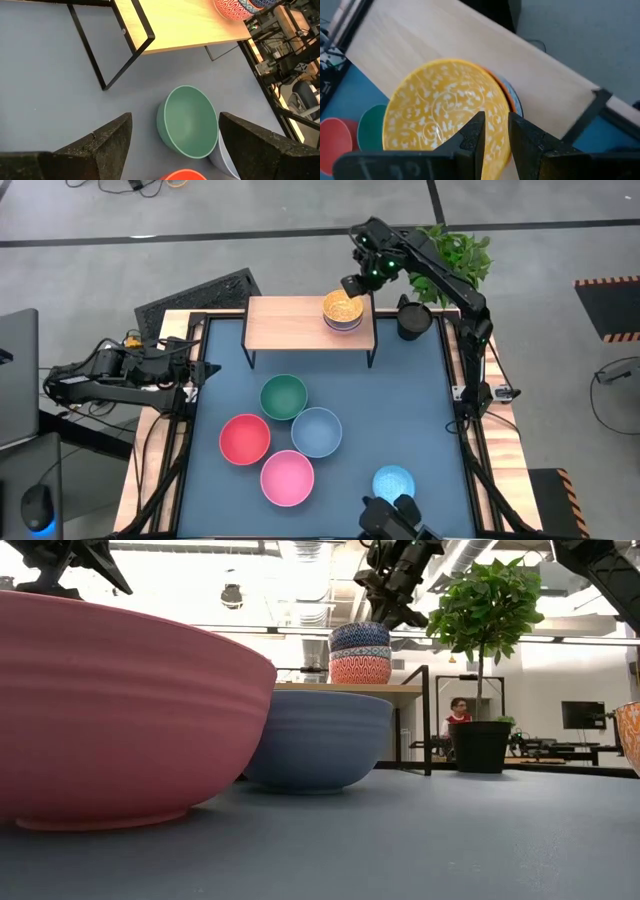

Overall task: Place and stack bowls onto a shelf
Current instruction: Stack the yellow-patterned bowl on top of the orange-patterned bowl on the shelf

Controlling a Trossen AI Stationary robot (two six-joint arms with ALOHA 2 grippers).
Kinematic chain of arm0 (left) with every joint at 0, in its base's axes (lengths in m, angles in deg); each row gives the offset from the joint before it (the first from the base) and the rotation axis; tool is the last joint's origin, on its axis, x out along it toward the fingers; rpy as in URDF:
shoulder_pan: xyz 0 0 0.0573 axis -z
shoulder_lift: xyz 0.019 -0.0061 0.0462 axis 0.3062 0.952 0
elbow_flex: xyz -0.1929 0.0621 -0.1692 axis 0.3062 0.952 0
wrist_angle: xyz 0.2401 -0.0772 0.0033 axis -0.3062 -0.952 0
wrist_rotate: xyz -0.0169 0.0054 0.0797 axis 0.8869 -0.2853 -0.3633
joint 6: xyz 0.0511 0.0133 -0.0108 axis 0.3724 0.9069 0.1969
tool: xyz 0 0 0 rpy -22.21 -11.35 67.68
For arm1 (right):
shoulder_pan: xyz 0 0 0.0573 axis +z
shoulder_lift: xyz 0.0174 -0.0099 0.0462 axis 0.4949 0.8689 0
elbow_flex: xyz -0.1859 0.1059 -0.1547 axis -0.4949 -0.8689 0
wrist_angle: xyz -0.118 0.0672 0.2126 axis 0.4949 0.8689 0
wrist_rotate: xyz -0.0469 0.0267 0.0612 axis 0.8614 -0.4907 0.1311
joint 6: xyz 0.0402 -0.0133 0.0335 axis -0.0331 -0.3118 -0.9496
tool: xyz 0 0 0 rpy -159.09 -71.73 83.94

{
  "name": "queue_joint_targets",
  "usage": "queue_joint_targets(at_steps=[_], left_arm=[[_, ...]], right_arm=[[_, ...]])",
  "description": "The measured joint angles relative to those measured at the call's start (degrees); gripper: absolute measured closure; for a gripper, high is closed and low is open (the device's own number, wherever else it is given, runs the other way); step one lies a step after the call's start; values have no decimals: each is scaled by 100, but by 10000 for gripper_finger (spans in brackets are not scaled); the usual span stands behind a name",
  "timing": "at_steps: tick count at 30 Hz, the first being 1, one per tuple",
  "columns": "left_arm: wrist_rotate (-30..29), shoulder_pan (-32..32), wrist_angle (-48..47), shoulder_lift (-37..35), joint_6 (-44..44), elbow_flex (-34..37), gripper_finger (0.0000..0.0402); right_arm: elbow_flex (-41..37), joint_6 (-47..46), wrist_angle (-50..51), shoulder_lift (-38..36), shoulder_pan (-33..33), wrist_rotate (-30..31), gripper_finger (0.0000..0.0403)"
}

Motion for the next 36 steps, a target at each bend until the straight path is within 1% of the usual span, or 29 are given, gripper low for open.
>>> queue_joint_targets(at_steps=[5,8,14,23,27,32,36], left_arm=[[-1,0,-2,-1,0,0,118],[-3,0,1,1,0,0,118],[-16,0,-1,0,0,0,118],[-16,0,-1,-1,-42,0,118],[-16,0,-1,0,-43,0,118],[-37,0,0,-1,-100,0,118],[-146,0,-2,1,-173,0,118]], right_arm=[[0,135,-393,-12,0,0,294],[0,231,-415,-8,-12,100,294],[0,481,-255,0,-38,429,298],[0,878,282,2,-379,469,312],[2,1037,388,3,-538,352,312],[2,1227,363,4,-900,-246,321],[2,1408,367,4,-973,-463,337]])
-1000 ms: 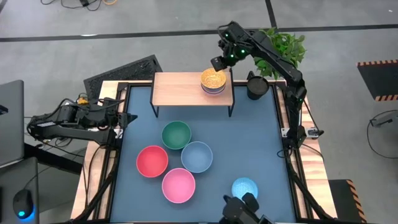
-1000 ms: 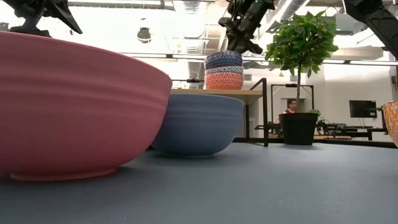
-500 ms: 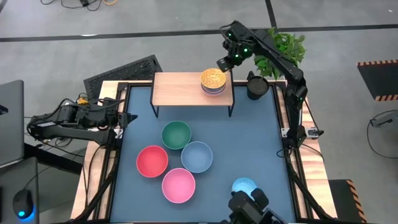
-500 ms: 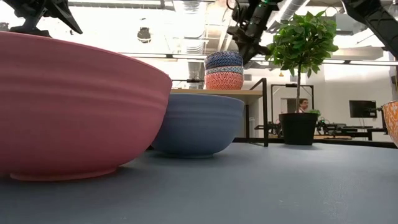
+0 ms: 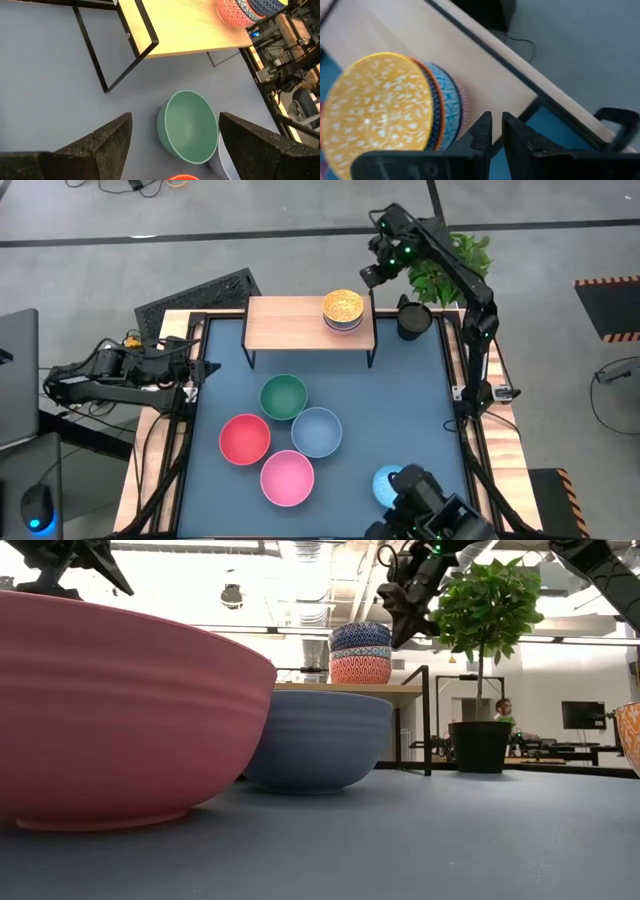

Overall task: Place and stack bowls onto a shelf
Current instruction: Stack the yellow-patterned bowl on top of the orange-patterned bowl on the shelf

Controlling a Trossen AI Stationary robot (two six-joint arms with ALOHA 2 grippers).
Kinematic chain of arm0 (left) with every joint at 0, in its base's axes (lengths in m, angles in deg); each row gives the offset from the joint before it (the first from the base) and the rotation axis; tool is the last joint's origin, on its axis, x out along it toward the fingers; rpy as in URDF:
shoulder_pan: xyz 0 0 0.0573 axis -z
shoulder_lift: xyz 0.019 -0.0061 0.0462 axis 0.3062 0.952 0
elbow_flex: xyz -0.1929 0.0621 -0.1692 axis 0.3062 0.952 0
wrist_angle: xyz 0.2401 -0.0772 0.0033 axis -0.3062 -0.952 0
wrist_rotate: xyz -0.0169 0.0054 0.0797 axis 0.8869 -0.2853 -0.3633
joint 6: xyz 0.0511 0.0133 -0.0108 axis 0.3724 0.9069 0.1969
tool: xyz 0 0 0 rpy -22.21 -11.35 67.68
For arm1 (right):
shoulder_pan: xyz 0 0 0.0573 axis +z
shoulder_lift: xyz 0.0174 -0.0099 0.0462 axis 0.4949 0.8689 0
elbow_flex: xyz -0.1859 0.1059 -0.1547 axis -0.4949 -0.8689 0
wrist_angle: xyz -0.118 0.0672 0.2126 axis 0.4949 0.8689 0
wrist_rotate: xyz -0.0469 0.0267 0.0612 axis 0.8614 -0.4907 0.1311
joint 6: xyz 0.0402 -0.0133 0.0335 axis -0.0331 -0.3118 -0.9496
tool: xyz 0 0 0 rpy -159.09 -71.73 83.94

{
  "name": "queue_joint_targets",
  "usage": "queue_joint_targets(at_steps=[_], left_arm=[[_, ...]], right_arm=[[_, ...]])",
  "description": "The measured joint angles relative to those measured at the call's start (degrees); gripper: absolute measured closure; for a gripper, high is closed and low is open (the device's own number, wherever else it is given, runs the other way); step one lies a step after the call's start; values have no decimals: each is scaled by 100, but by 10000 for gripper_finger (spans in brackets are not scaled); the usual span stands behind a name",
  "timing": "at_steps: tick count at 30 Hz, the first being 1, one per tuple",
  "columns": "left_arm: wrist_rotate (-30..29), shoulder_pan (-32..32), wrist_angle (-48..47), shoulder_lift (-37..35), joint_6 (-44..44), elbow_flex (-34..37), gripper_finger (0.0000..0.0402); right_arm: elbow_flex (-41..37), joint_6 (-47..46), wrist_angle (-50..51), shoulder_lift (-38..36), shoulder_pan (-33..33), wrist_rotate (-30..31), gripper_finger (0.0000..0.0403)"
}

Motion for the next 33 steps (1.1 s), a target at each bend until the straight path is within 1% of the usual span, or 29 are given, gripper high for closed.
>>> queue_joint_targets(at_steps=[5,8,12,16,19,20,23,25,30,32,33], left_arm=[[-131,0,2,-1,-56,0,118],[-179,0,2,-1,-151,0,118],[-193,-1,2,0,-215,0,118],[-260,-1,2,-1,-265,0,118],[-289,-2,2,-1,-277,0,118],[-289,-1,2,0,-278,0,118],[-277,-1,2,0,-279,0,118],[-243,-2,2,-1,-279,0,118],[-236,0,2,-1,-334,0,118],[-234,0,2,-1,-378,0,118],[-234,-2,2,-1,-400,0,118]], right_arm=[[0,26,-77,0,-38,-683,352],[0,26,-83,-13,82,-899,360],[2,5,-396,-31,344,-986,375],[2,102,-441,-26,556,-984,382],[2,129,-438,-8,639,-936,376],[2,121,-441,-4,652,-849,373],[2,-42,-429,-11,681,-312,371],[2,-151,-366,-31,606,-140,376],[2,-278,165,-41,290,-191,381],[2,-211,192,-21,180,-205,377],[2,-210,173,-20,136,-307,376]])
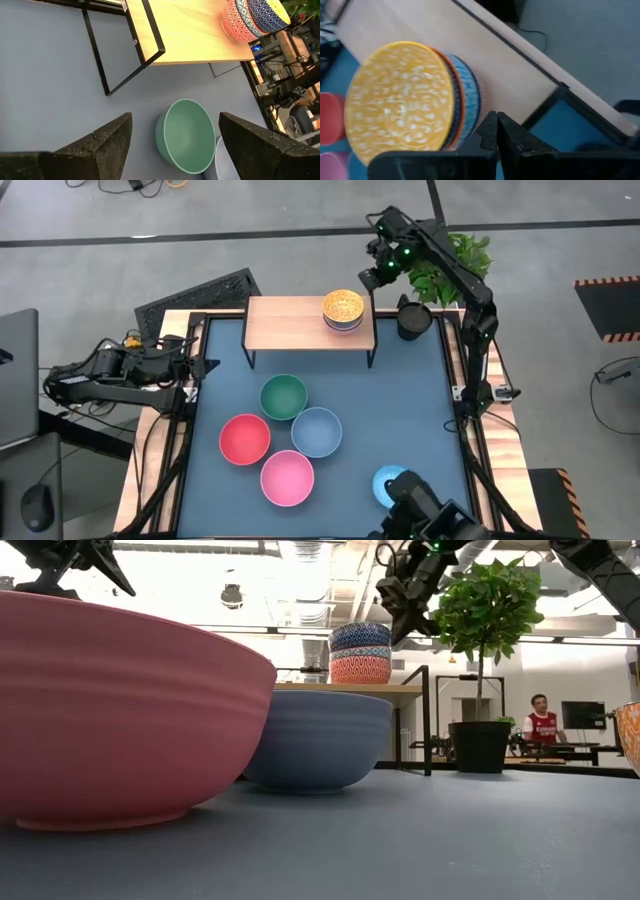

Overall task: Place and stack bowls onto a shelf
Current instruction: Stack the yellow-patterned bowl on top of the orange-patterned bowl on the shelf

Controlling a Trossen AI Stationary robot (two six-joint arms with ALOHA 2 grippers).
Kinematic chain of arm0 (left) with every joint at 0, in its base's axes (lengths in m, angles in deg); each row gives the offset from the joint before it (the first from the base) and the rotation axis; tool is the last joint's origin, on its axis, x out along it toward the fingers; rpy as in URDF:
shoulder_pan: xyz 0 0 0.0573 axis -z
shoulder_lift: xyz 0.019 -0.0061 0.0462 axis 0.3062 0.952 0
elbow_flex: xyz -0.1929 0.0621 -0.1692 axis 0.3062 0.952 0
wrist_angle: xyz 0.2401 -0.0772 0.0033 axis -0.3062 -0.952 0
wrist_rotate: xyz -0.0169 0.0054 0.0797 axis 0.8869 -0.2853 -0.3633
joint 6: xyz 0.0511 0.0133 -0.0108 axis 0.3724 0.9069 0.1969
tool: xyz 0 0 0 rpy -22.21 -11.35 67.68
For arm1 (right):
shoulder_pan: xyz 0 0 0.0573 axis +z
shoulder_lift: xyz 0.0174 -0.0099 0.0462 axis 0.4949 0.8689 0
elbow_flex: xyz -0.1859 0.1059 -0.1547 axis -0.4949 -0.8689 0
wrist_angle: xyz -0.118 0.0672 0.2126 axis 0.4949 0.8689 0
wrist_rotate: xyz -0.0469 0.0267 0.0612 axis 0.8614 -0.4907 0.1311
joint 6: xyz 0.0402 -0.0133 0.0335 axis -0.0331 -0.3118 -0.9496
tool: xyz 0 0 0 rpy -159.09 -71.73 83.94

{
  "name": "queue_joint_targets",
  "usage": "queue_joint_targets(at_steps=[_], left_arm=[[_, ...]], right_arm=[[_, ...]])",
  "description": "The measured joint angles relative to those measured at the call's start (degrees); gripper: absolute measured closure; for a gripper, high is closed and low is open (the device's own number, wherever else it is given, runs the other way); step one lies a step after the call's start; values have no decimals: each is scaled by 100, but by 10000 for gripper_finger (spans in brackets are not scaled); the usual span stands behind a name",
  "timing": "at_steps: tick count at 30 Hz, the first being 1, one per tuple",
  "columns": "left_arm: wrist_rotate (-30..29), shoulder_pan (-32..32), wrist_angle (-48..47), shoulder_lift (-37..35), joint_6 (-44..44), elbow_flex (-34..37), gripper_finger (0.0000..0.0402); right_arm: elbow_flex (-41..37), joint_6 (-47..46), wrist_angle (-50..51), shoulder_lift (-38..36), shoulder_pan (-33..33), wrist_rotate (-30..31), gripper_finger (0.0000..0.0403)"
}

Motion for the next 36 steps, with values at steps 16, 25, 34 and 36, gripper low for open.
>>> queue_joint_targets(at_steps=[16,25,34,36], left_arm=[[-9,0,2,0,-265,0,118],[-56,0,2,0,-286,0,118],[-101,1,2,0,-287,0,118],[-101,2,2,1,-286,0,118]], right_arm=[[-218,353,-150,111,-192,-880,379],[-695,409,-293,110,-129,-1122,371],[-841,417,-381,109,-91,-1226,378],[-841,430,-382,109,-92,-1232,373]])
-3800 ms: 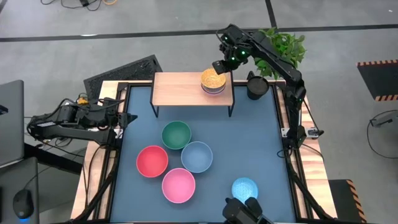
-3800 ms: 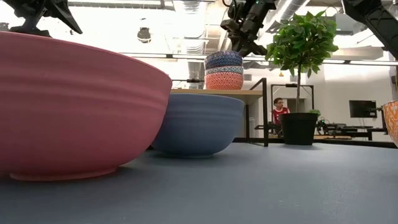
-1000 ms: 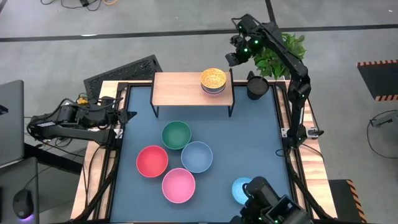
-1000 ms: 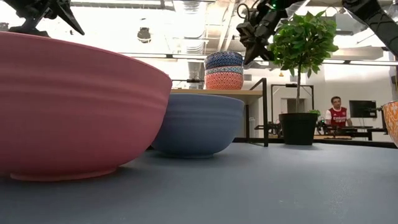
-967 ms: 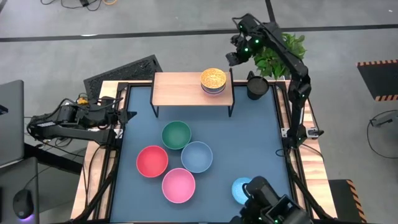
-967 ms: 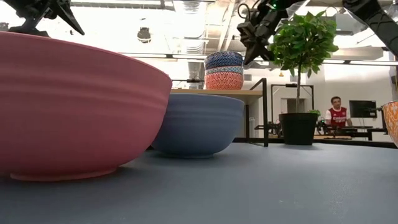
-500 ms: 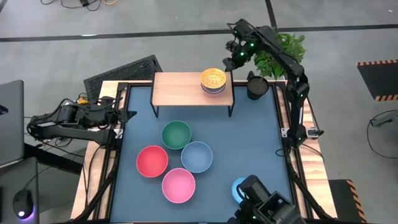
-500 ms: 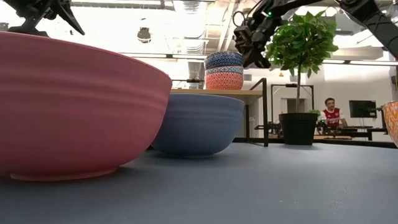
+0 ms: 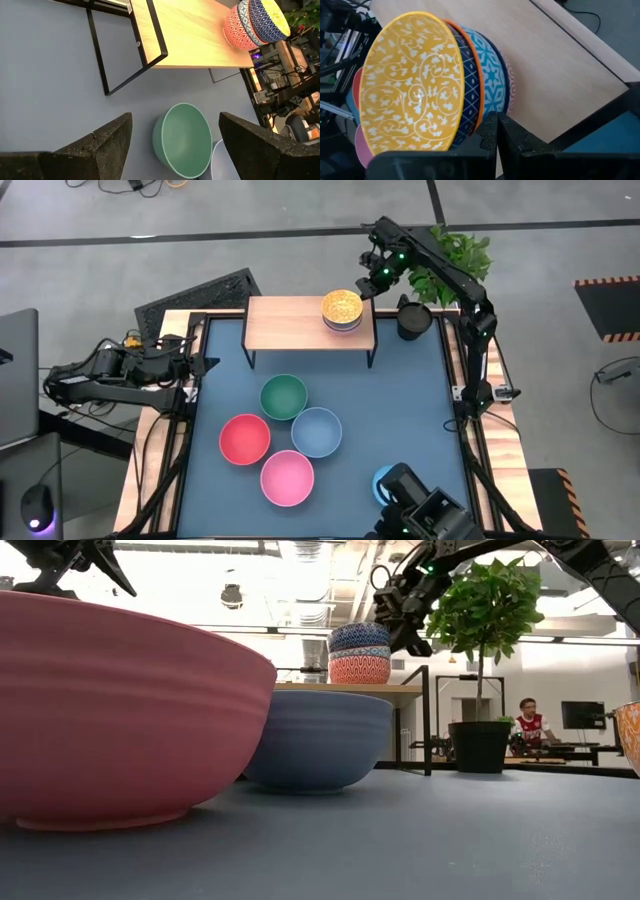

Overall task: Place and stack bowls onto a shelf
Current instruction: Stack the yellow-patterned bowl on top of the orange-patterned bowl on the shelf

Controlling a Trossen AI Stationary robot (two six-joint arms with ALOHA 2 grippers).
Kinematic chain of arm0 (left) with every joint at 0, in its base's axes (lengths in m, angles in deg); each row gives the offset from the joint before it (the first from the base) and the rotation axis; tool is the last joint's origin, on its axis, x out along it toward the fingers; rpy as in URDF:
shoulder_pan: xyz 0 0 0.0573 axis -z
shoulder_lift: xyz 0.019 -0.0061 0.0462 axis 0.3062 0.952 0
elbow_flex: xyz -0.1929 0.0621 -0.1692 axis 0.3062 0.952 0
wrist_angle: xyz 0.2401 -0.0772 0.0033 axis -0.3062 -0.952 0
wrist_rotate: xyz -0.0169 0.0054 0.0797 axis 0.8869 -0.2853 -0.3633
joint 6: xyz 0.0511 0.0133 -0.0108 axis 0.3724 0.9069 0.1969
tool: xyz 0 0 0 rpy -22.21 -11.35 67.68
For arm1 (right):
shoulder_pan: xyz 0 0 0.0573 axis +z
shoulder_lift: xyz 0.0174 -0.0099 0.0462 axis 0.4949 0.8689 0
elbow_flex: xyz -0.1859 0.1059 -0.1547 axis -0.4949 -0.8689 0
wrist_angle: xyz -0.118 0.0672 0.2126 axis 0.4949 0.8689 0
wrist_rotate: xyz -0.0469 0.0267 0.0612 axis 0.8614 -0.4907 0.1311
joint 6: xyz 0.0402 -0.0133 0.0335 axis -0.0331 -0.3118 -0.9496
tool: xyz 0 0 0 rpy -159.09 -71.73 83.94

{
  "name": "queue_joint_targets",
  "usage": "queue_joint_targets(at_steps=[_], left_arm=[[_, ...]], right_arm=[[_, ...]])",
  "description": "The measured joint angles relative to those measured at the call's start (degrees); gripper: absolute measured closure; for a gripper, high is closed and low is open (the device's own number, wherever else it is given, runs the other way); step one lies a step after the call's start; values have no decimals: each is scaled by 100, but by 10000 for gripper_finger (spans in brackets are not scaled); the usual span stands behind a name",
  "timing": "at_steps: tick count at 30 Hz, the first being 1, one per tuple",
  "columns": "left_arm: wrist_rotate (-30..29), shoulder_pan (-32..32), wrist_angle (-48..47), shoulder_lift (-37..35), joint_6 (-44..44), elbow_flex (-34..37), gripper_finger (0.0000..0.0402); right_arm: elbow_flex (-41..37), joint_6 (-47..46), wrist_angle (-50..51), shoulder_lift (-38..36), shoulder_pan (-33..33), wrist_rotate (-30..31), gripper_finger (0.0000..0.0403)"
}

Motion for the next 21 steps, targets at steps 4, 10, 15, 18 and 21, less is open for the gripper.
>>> queue_joint_targets(at_steps=[4,10,15,18,21], left_arm=[[6,0,1,-1,0,0,118],[2,0,-2,-1,0,0,118],[-4,0,-2,0,17,0,118],[-79,0,-2,-1,18,0,118],[-111,-1,-2,2,16,0,118]], right_arm=[[0,-84,-63,-40,-87,-81,372],[4,-45,-20,-63,-66,-316,381],[4,55,-35,-34,8,-319,371],[4,105,50,2,4,-310,372],[4,105,-32,2,8,-297,378]])
